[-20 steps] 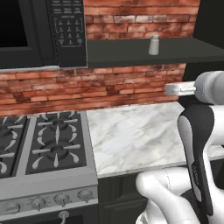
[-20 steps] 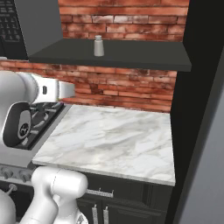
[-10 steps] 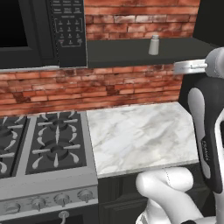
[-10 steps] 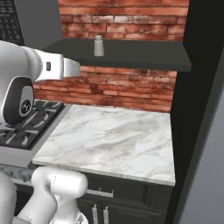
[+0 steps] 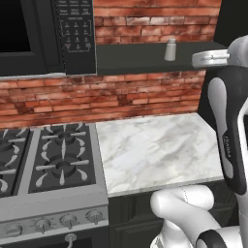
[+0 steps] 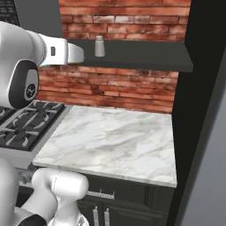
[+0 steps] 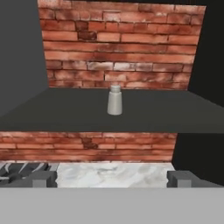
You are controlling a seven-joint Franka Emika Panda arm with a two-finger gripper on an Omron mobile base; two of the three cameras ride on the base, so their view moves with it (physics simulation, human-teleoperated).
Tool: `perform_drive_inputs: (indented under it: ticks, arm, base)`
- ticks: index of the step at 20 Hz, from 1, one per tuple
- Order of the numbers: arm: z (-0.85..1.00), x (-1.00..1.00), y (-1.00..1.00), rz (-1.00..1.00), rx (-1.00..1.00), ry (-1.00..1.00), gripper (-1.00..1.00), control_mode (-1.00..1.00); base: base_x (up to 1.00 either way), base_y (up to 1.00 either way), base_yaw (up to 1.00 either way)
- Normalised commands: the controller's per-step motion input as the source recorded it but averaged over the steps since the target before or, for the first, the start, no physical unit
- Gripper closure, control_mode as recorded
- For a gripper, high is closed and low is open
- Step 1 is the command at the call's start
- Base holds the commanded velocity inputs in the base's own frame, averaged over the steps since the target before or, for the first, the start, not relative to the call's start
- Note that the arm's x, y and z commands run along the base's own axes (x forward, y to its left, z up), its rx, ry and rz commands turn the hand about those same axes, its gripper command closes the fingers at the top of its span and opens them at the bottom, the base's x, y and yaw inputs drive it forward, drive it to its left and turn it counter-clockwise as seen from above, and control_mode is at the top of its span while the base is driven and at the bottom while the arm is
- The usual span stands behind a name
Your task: Retrieve the shaker from the cabinet and place it next the steak on a plate on the dining table.
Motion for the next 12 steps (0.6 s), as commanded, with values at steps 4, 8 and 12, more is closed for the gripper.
perform_drive_inputs:
  ticks: [4, 8, 12]
  arm:
    - [0.00, 0.42, -0.01, 0.00, 0.00, 0.00, -1.00, -1.00]
    - [0.00, 0.47, -0.03, 0.00, 0.00, 0.02, -1.00, -1.00]
    - [-0.04, 0.45, -0.12, 0.00, 0.00, 0.00, -1.00, -1.00]
  base:
    - [0.00, 0.00, 0.00]
    - [0.00, 0.00, 0.00]
    - [0.00, 0.00, 0.00]
